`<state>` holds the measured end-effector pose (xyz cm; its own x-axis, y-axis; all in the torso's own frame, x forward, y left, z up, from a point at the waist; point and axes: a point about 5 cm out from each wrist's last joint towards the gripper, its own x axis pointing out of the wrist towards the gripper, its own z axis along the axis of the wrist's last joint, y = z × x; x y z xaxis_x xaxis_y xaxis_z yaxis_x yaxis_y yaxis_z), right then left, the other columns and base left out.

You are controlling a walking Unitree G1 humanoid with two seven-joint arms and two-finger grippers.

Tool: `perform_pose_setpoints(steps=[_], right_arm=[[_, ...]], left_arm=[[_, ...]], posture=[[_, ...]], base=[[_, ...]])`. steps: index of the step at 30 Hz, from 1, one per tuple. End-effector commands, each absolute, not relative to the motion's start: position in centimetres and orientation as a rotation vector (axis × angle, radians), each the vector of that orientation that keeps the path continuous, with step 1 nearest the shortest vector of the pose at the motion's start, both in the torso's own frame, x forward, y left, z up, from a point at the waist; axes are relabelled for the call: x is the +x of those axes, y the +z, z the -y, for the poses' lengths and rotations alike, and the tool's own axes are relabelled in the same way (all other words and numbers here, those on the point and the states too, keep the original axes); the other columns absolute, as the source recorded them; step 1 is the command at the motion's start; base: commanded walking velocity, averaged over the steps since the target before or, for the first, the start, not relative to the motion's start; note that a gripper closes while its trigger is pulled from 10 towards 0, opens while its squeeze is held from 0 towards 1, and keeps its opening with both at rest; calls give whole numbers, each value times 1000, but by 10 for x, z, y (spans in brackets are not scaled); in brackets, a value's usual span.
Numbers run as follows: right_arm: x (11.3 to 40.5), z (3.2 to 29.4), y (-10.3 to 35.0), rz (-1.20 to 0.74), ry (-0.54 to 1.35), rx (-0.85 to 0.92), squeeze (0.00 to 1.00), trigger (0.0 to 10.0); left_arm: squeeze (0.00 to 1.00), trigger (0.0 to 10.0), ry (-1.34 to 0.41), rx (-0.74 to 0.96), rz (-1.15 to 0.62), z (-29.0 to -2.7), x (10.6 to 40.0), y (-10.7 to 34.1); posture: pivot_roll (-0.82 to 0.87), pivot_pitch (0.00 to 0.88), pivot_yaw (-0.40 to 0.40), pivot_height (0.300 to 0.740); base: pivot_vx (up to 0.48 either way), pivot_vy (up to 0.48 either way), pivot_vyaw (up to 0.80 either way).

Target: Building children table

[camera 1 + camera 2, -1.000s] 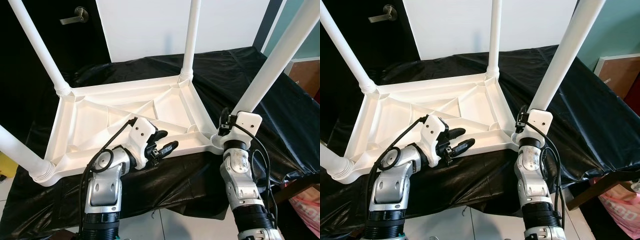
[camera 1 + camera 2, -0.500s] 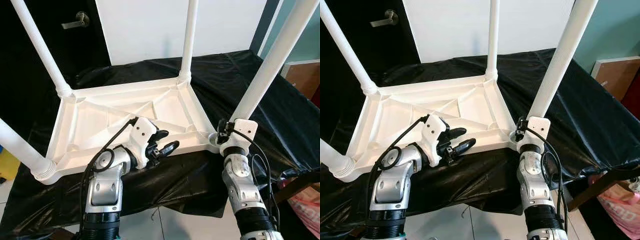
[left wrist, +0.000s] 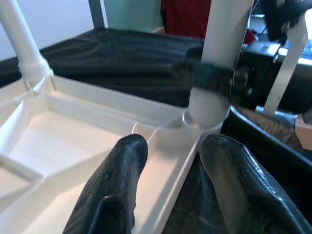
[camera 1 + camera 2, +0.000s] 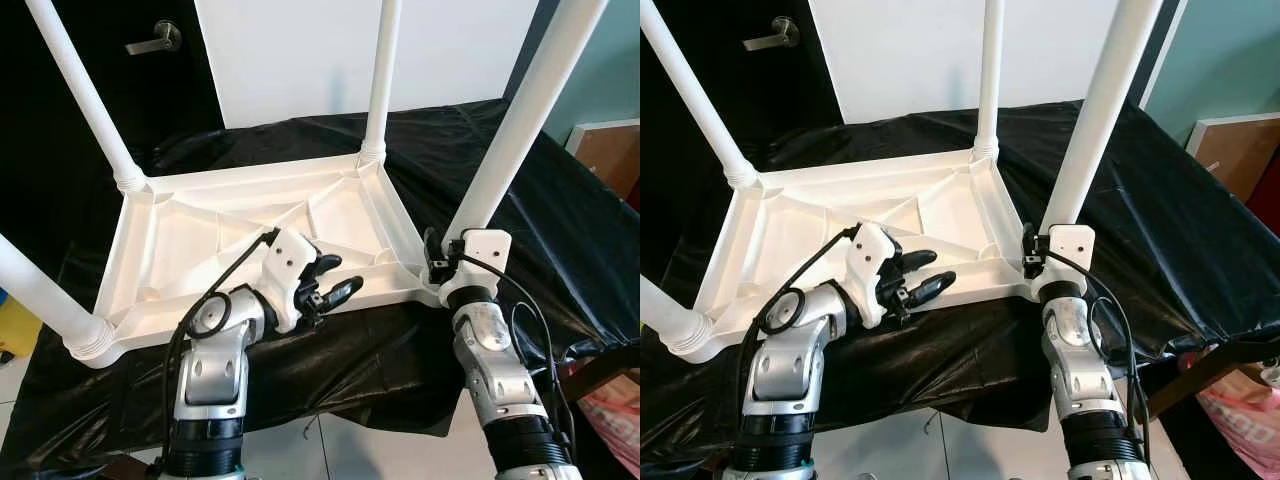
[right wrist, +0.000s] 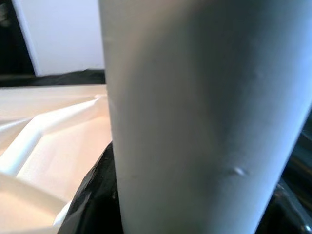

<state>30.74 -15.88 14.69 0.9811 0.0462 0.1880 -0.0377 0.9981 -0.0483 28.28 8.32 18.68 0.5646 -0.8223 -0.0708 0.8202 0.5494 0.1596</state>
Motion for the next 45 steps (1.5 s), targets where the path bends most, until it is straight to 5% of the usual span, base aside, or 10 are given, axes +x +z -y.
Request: perform_pose_setpoints(steps=[1, 2, 3, 23, 24, 25, 45], right_arm=[[308, 156, 152, 196, 99, -45, 0, 10000], [308, 156, 152, 196, 99, -45, 0, 10000], [309, 156, 155, 185, 184, -84, 0, 10000], [297, 149, 158, 118, 569, -140, 0, 10000], [295, 149, 159, 116, 604, -144, 0, 10000], [293, 150, 160, 110, 645, -145, 0, 10000], [275, 144, 152, -43, 943, -192, 0, 10000]], left_arm=[[0, 10000, -776, 130, 25, -87, 293, 188], [0, 10000, -776, 130, 25, -87, 293, 188], [1000, 10000, -833, 92, 45, -81, 293, 194], [1000, 10000, -1098, -17, 138, -56, 285, 221], [851, 10000, -1110, -13, 143, -55, 286, 223], [0, 10000, -1127, -18, 148, -54, 287, 226], [0, 10000, -1360, -111, 148, -39, 273, 243]], posture=[[-126, 32, 10, 740], [-126, 32, 10, 740], [-129, 34, 9, 740], [-132, 30, 15, 740], [-132, 26, 15, 740], [-134, 24, 16, 740], [-133, 15, 18, 740]], base=[[0, 0, 0], [0, 0, 0], [0, 0, 0], [0, 0, 0], [0, 0, 0], [0, 0, 0], [0, 0, 0]])
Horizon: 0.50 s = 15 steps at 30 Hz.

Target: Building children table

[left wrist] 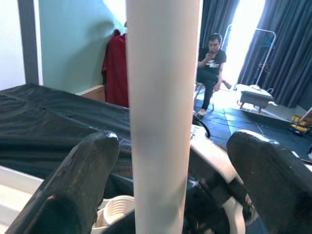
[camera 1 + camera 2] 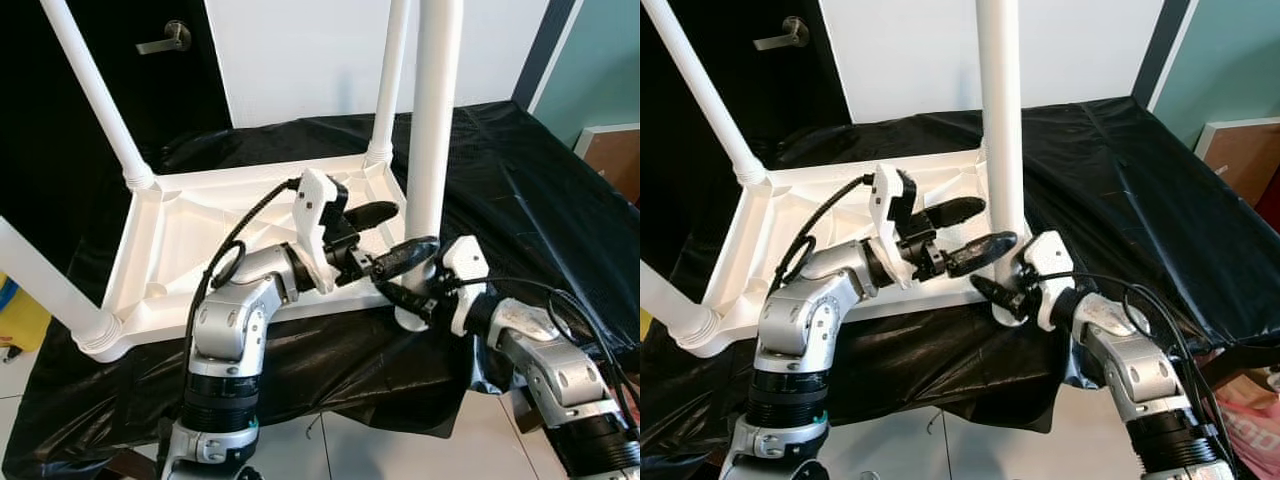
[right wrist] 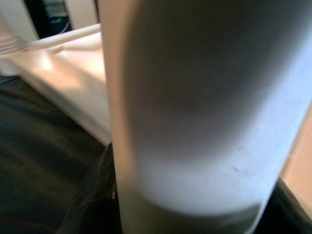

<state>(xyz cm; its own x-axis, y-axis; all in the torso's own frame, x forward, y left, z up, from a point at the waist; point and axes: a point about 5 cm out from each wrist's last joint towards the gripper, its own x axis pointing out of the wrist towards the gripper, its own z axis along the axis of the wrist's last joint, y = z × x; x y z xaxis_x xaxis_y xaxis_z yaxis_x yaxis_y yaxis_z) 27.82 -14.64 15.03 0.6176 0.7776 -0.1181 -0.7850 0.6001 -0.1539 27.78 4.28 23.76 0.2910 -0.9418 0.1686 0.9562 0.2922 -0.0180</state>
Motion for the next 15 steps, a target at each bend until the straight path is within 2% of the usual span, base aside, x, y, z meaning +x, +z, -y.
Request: perform_pose_setpoints(steps=[1, 15], right_arm=[[273, 143, 151, -55, 962, -193, 0, 10000], [260, 139, 145, -132, 1061, -186, 0, 10000]], left_arm=[[0, 10000, -1369, -111, 147, -38, 272, 243], [0, 10000, -1432, -127, 122, -32, 268, 245]], posture=[[-133, 15, 18, 740], [-144, 11, 23, 740]], base=[[0, 0, 0], [0, 0, 0]])
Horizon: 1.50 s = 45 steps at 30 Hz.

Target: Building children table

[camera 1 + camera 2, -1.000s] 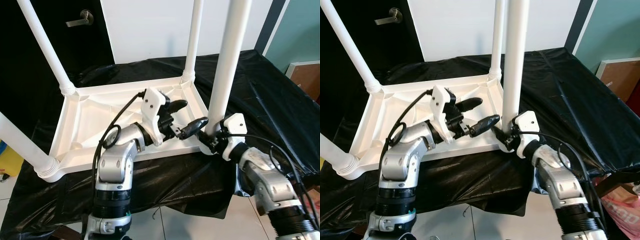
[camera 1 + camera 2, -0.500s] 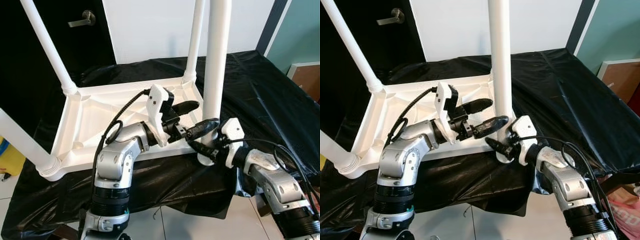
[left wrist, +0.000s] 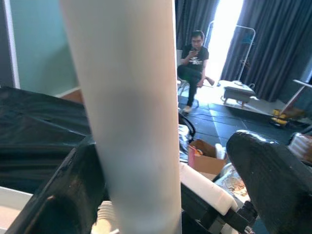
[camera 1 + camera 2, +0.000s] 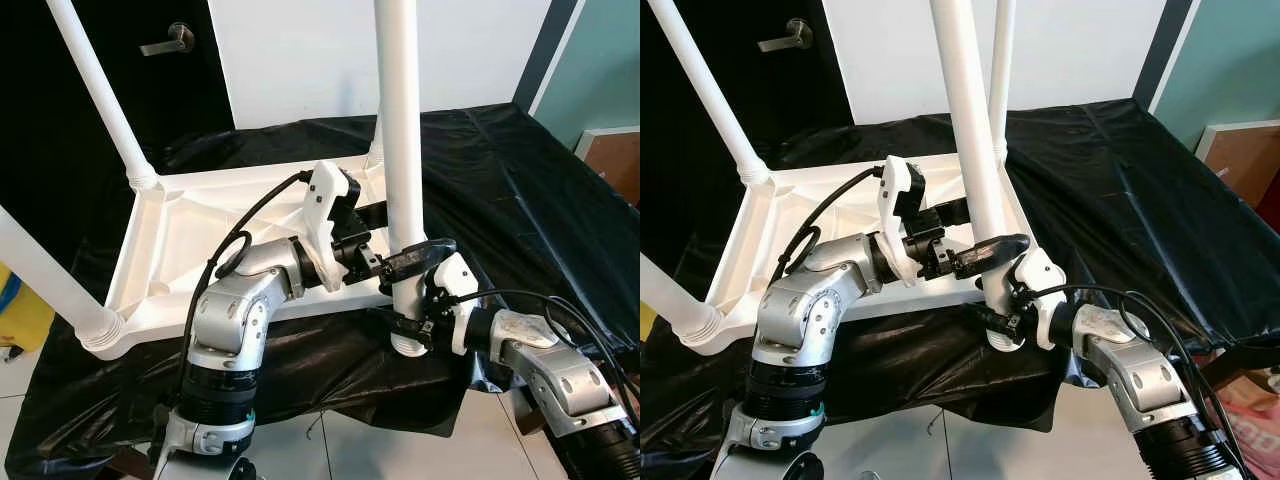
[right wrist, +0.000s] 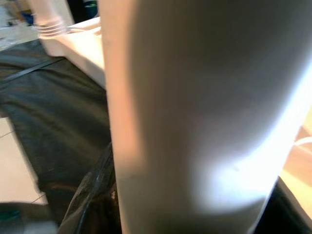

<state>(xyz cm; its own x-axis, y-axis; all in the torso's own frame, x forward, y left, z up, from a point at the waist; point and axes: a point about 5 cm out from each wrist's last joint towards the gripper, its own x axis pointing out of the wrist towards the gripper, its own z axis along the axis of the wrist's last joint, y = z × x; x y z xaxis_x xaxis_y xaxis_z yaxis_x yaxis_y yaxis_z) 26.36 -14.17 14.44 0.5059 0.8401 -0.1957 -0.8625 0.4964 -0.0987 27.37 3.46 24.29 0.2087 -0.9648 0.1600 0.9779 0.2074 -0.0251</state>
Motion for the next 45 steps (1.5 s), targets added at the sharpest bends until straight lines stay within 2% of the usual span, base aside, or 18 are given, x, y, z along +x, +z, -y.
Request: perform_pose_setpoints(steps=[1, 4, 5, 6, 7, 24, 25, 26, 27, 37, 38, 41, 42, 45], right_arm=[[260, 139, 145, -132, 1061, -186, 0, 10000], [258, 139, 144, -139, 1073, -186, 0, 10000], [257, 138, 143, -141, 1076, -184, 0, 10000], [257, 138, 143, -141, 1076, -184, 0, 10000], [257, 137, 144, -138, 1078, -176, 0, 10000], [260, 139, 147, -133, 1071, -184, 0, 10000], [260, 140, 147, -133, 1072, -182, 243, 10000], [260, 140, 147, -133, 1072, -182, 243, 10000], [261, 141, 150, -125, 1064, -179, 1000, 10000], [263, 142, 154, -98, 1038, -181, 1000, 10000], [270, 140, 161, -51, 959, -175, 1000, 10000], [274, 138, 164, -34, 916, -172, 1000, 10000], [276, 137, 163, -27, 893, -178, 0, 10000], [281, 134, 162, -13, 819, -172, 0, 10000]], left_arm=[[0, 10000, -1432, -127, 122, -32, 268, 245], [0, 10000, -1443, -138, 119, -31, 267, 244], [0, 2118, -1453, -138, 116, -30, 265, 244], [0, 2118, -1453, -138, 116, -30, 265, 244], [0, 0, -1461, -148, 112, -30, 265, 244], [0, 0, -1460, -121, 101, -31, 268, 243], [0, 0, -1460, -114, 93, -31, 268, 243], [0, 0, -1460, -114, 93, -31, 268, 243], [0, 10000, -1438, -103, 71, -31, 271, 244], [0, 10000, -1376, -102, 69, -31, 276, 249], [0, 10000, -1235, -71, 78, -32, 288, 256], [0, 10000, -1162, -53, 75, -34, 295, 259], [0, 10000, -1148, -43, 72, -34, 296, 259], [0, 10000, -1092, -18, 64, -36, 300, 261]], posture=[[-144, 11, 23, 740], [-144, 11, 23, 740], [-148, 7, 25, 740], [-148, 7, 25, 740], [-149, 2, 26, 740], [-158, 0, 20, 740], [-160, 0, 19, 740], [-160, 0, 19, 740], [-162, 0, 19, 740], [-163, 0, 21, 740], [-159, 0, 18, 740], [-158, 0, 16, 740], [-155, 0, 12, 740], [-151, 7, 8, 740]], base=[[0, 0, 0], [0, 0, 0], [0, 0, 0], [0, 0, 0], [0, 0, 0], [0, 0, 0], [0, 0, 0], [0, 0, 0], [0, 0, 0], [0, 0, 0], [0, 0, 0], [0, 0, 0], [0, 0, 0], [0, 0, 0]])
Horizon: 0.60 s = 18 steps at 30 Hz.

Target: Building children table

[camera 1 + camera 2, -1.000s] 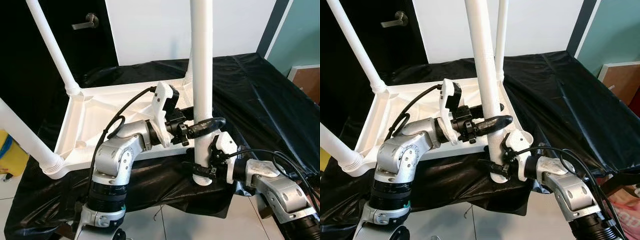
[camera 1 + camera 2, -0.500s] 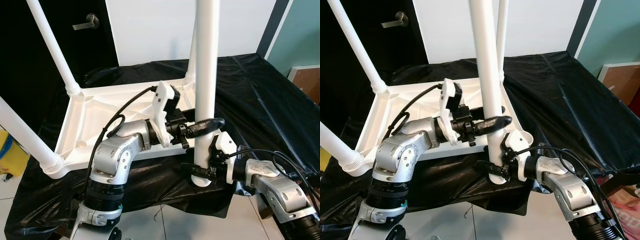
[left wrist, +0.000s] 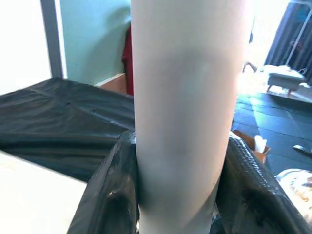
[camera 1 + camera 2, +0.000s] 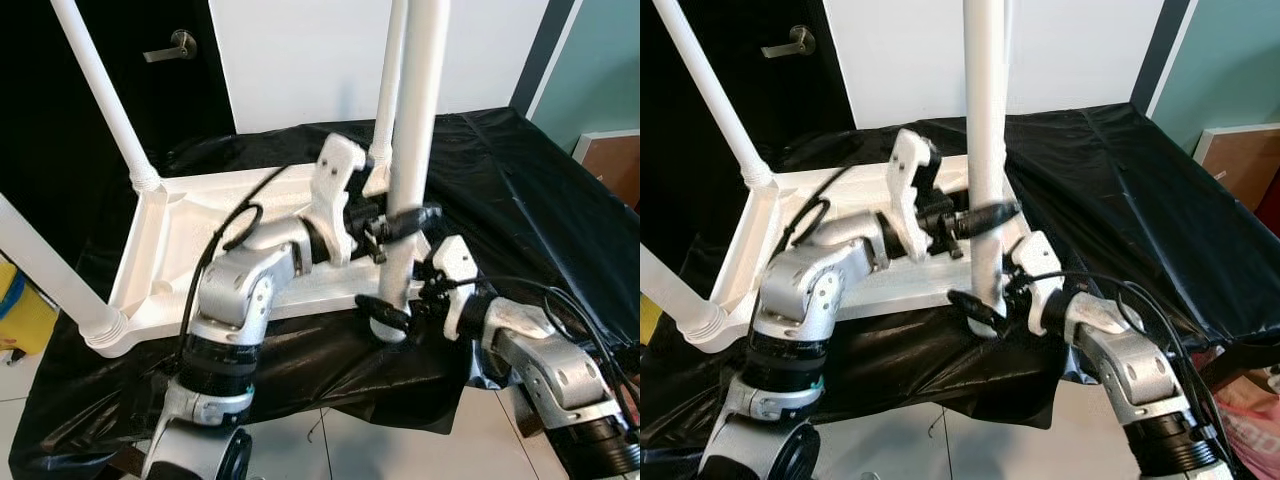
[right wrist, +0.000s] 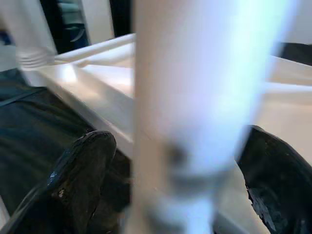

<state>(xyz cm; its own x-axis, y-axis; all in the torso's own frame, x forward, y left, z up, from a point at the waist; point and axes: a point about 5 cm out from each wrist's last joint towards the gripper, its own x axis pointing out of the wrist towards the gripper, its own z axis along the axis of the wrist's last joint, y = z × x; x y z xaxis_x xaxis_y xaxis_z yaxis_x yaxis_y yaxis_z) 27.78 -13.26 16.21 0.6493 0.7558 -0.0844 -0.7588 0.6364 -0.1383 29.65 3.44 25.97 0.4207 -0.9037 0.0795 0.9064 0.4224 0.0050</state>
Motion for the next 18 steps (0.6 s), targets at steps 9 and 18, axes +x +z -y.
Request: perform_pose_setpoints(steps=[9, 18], right_arm=[[294, 120, 169, 53, 643, -145, 0, 10000], [303, 110, 178, 115, 513, -124, 0, 10000]], left_arm=[[0, 10000, -914, 24, 118, -35, 311, 284], [0, 10000, -869, -32, 152, -19, 311, 298]], posture=[[-149, 27, 4, 740], [-147, 33, 2, 740]], base=[[0, 0, 0], [0, 0, 0]])
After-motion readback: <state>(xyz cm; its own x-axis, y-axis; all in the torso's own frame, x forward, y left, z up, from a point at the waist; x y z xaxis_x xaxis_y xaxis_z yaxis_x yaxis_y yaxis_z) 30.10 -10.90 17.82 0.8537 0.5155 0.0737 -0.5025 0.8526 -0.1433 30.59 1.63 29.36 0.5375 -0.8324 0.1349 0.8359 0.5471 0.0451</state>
